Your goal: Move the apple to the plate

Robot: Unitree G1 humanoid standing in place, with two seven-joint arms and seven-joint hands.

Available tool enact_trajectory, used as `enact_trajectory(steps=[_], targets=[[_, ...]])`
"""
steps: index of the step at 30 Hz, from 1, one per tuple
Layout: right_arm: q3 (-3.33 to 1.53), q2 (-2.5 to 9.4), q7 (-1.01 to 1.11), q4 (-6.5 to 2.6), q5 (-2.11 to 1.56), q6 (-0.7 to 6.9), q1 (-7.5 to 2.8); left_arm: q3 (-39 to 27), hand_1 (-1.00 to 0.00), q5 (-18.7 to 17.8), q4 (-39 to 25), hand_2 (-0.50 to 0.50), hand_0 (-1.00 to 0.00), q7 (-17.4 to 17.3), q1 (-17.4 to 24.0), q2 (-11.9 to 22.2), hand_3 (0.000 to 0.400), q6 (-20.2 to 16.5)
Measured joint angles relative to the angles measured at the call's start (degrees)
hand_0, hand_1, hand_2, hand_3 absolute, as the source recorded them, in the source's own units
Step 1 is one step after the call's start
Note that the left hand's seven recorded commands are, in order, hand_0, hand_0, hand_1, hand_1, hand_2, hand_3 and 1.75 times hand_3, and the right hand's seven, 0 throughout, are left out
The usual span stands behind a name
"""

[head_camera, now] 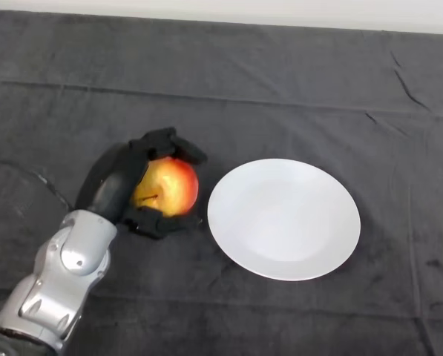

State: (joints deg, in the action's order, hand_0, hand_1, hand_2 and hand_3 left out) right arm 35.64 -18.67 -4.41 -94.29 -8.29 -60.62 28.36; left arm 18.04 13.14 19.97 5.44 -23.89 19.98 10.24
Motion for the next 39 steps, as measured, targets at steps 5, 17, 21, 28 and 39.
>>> enact_trajectory(steps=[5,17,21,28,39], targets=[[-0.02,-0.01,0.01,0.06,-0.02,0.0,0.0,3.36,-1.0,0.75,-0.01,0.0,-1.0,0.5,-0.01,-1.74,0.4,0.0],[-0.09,-0.06,0.11,0.2,-0.32,0.0,0.04,8.87,-1.0,0.8,0.75,0.0,-1.0,2.17,-4.63,-3.59,0.4,1.49],[-0.15,-0.11,0.14,0.23,-0.33,-0.01,0.05,10.88,-1.0,0.58,1.97,0.0,-1.0,3.06,-6.35,-4.36,0.4,2.8],[-0.44,-0.18,0.24,0.25,-0.34,-0.01,0.08,15.24,-1.0,0.26,6.26,0.0,-1.0,4.54,-6.9,-5.97,0.4,4.43],[-0.44,-0.25,0.33,0.32,-0.37,-0.02,0.11,20.97,-1.0,-2.2,15.67,0.0,-1.0,6.9,-11.06,-7.75,0.4,8.6]])
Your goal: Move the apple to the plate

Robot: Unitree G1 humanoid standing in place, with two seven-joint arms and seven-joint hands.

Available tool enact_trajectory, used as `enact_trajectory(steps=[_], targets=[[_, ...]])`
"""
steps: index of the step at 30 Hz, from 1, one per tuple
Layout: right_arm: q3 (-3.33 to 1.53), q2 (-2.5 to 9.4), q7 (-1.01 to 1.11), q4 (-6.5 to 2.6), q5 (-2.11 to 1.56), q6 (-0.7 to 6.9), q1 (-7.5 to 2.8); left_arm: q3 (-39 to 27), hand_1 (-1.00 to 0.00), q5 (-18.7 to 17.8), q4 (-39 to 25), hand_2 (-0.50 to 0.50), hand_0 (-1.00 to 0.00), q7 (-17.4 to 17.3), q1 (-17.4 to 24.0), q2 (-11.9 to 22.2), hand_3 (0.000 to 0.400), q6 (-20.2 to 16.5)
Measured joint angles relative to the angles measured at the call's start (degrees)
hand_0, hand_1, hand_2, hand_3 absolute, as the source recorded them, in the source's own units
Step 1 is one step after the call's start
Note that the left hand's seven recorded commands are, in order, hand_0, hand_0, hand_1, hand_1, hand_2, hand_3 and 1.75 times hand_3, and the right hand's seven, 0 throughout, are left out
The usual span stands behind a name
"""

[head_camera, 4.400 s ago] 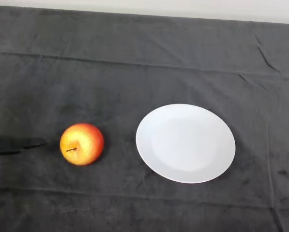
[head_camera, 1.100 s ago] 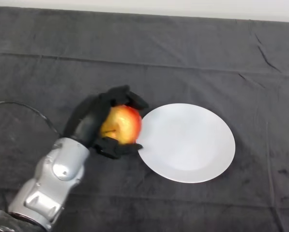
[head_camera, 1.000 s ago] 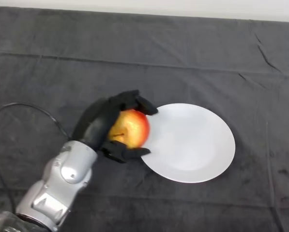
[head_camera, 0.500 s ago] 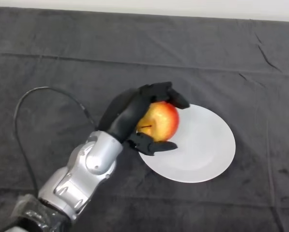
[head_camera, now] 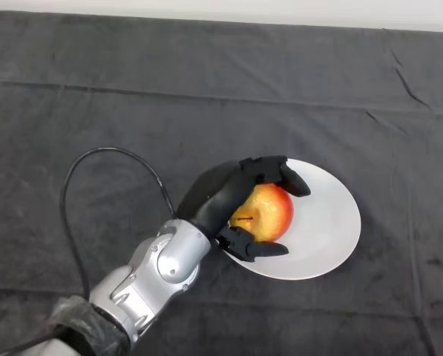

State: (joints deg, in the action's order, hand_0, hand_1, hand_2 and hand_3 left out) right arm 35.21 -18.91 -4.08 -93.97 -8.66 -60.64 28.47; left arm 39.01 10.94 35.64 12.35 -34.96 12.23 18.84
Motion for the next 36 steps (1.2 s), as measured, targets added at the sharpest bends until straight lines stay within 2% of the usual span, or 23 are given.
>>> enact_trajectory(steps=[8,9,10,11,12,13,14,15,16,18,19,29,32,36], targets=[[-0.01,-0.03,0.02,-0.01,0.0,-0.01,0.1,3.67,-1.0,-2.69,3.74,0.0,-1.0,1.02,-0.59,-1.12,0.4,2.52],[-0.01,-0.04,0.02,0.0,0.0,-0.02,0.12,3.97,-0.91,-3.09,3.82,-0.05,-1.0,1.02,-0.62,-1.06,0.4,2.62],[-0.01,-0.07,0.02,-0.01,0.0,-0.02,0.12,4.46,-0.75,-3.31,3.94,-0.12,-1.0,1.06,-0.78,-1.02,0.4,2.91],[0.0,-0.1,0.01,-0.03,-0.01,-0.02,0.12,5.01,-0.54,-3.68,4.34,-0.23,-1.0,1.06,-1.16,-1.02,0.4,3.18],[0.0,-0.13,0.01,-0.03,-0.01,-0.02,0.12,5.45,-0.42,-3.79,5.05,-0.29,-1.0,1.05,-1.77,-1.07,0.4,3.42],[-0.01,-0.13,0.01,-0.03,-0.01,-0.02,0.21,5.67,-0.25,-3.89,5.54,-0.38,-1.0,0.99,-2.34,-1.07,0.4,3.46],[-0.04,-0.13,0.03,-0.02,0.02,-0.02,0.29,5.67,0.0,-4.27,5.63,-0.41,-0.83,0.95,-2.57,-1.0,0.331,3.46],[-0.05,-0.13,0.03,-0.02,0.01,-0.02,0.34,5.68,0.0,-4.57,5.7,-0.36,-0.73,0.83,-2.71,-1.02,0.292,3.46],[-0.04,-0.14,0.02,-0.02,0.0,-0.03,0.38,5.68,0.0,-5.07,5.82,-0.22,-0.44,0.62,-2.82,-1.06,0.176,3.47],[-0.05,-0.17,0.02,-0.02,0.0,-0.03,0.43,5.7,0.0,-5.61,6.05,-0.03,-0.05,0.47,-2.91,-1.03,0.022,3.47],[-0.05,-0.2,0.02,-0.02,0.0,-0.03,0.43,5.7,0.0,-5.7,6.09,0.0,0.0,0.42,-2.92,-0.99,0.0,3.47],[-0.12,-0.23,-0.05,-0.03,0.01,-0.03,0.53,5.63,0.0,-7.34,6.08,0.0,0.0,-0.03,-4.28,0.16,0.0,3.5],[-0.12,-0.24,-0.21,-0.03,0.01,-0.03,0.57,5.51,0.0,-7.41,6.08,0.0,0.0,-0.07,-4.28,0.7,0.0,3.58],[-0.12,-0.24,-0.25,-0.02,0.01,-0.03,0.59,4.62,0.0,-7.92,6.07,0.0,0.0,-0.06,-4.28,1.65,0.0,4.02]])
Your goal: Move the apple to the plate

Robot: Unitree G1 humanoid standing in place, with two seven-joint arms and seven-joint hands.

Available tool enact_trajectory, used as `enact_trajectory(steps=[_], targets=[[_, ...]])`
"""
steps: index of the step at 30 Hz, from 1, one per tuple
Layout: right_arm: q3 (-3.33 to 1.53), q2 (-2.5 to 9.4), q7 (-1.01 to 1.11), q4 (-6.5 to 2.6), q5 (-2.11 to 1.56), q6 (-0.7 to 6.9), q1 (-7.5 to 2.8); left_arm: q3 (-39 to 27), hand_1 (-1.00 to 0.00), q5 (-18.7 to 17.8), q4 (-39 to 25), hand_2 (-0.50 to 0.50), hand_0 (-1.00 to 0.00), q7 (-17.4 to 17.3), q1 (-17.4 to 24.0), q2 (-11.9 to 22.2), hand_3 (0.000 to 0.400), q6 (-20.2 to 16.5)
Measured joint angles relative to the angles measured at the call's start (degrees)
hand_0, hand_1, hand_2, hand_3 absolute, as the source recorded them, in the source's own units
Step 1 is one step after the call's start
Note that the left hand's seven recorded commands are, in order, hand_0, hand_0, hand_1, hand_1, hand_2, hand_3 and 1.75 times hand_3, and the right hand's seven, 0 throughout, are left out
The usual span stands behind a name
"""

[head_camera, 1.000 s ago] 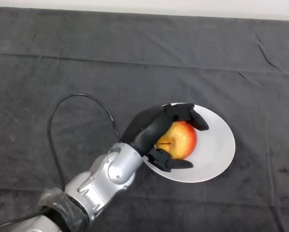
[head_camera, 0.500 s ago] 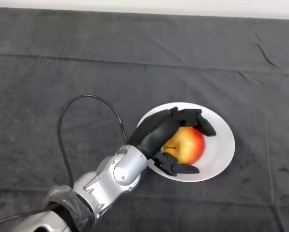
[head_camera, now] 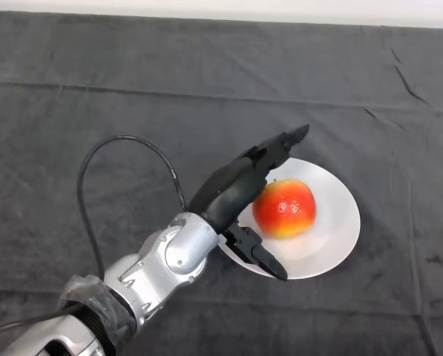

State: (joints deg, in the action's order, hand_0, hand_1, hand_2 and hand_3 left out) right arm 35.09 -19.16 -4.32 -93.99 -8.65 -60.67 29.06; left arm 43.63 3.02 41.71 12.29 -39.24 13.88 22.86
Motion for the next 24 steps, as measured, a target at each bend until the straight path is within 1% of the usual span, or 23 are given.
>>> enact_trajectory(steps=[9,13,19,24], targets=[[0.02,0.01,0.01,0.0,0.0,-0.01,0.05,-6.18,0.0,-1.55,0.0,0.0,0.0,0.48,0.01,2.67,0.0,2.83],[0.04,0.01,0.01,0.0,-0.01,-0.01,0.05,-9.61,0.0,-2.4,-0.01,0.0,0.0,0.63,0.01,4.57,0.0,4.22],[0.05,0.02,0.04,-0.03,-0.01,-0.02,0.03,-13.97,0.0,-3.23,-0.03,0.0,0.0,0.69,0.08,7.81,0.0,5.27],[0.09,0.02,0.04,-0.12,-0.02,-0.02,0.0,-18.43,0.0,-4.09,-0.03,0.0,0.0,1.2,0.56,9.49,0.0,7.12]])
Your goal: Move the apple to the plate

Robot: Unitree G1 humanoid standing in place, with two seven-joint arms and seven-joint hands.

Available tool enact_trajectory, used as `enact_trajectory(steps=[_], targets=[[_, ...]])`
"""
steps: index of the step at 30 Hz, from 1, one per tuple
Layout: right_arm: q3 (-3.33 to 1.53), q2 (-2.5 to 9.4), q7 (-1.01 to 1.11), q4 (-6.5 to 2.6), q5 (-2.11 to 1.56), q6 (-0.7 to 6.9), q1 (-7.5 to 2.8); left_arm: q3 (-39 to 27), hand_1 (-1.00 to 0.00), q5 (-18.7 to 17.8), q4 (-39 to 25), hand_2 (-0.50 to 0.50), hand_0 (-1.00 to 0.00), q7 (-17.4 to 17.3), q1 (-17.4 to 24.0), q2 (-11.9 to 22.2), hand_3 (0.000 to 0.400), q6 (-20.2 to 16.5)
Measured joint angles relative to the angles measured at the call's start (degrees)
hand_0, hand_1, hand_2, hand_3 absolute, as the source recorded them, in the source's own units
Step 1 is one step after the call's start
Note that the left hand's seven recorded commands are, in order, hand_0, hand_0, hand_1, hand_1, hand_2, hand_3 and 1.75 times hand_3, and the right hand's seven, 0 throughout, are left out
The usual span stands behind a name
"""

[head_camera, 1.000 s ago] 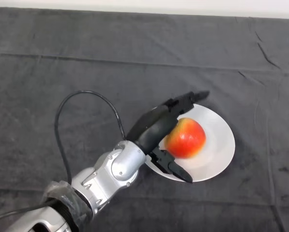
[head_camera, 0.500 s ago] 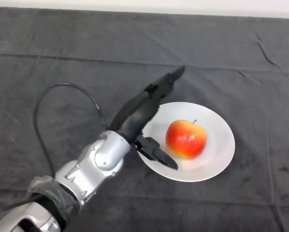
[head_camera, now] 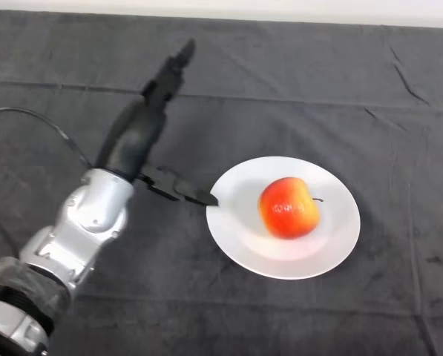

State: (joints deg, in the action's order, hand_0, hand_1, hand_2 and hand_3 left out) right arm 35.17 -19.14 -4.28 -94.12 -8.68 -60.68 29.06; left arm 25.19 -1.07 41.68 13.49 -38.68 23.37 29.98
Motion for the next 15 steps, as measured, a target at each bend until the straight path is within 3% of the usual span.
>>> enact_trajectory(steps=[9,15], targets=[[0.01,0.1,0.16,-0.13,0.0,0.03,-0.11,-6.71,0.0,-1.63,-0.04,0.0,0.0,1.09,3.76,3.27,0.0,2.17],[0.04,0.11,0.16,-0.26,-0.02,0.08,-0.29,-11.21,0.0,-2.38,-0.04,0.0,0.0,1.78,6.76,5.88,0.0,3.41]])
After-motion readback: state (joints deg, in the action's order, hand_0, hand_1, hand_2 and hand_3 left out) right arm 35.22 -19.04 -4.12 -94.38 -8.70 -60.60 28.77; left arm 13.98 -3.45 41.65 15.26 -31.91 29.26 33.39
